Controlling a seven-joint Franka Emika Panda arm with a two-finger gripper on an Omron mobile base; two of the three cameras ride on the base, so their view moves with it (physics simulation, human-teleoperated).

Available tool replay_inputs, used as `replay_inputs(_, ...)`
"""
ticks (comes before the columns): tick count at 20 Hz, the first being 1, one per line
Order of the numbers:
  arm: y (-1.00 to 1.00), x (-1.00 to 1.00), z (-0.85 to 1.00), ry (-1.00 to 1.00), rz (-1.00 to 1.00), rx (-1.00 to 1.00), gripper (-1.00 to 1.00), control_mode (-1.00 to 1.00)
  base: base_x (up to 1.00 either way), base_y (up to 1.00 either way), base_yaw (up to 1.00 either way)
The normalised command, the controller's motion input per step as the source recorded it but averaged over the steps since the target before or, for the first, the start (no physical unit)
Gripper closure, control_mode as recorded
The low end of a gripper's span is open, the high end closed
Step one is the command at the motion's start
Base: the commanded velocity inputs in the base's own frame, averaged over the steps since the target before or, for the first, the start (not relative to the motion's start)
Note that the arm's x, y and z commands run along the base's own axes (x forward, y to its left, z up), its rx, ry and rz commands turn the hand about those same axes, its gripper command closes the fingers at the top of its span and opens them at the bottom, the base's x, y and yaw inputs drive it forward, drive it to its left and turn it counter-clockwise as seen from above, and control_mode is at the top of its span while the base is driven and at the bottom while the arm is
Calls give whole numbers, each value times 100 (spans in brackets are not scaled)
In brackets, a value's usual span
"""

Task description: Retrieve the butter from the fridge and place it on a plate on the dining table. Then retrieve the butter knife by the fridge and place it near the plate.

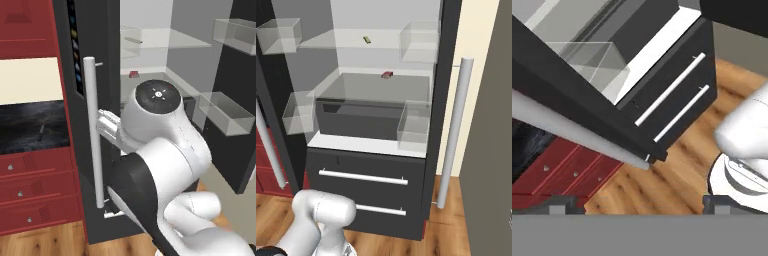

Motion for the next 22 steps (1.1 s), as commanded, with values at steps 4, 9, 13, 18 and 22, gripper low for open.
replay_inputs(4,-72,0,0,2,20,53,-100,-100,0,0,0)
replay_inputs(9,-61,2,0,10,16,57,-100,-100,0,0,0)
replay_inputs(13,-54,6,0,10,4,44,-100,-100,0,0,0)
replay_inputs(18,-41,10,-1,9,0,32,-100,-100,0,0,0)
replay_inputs(22,-26,36,-5,6,0,28,-100,-100,0,0,0)
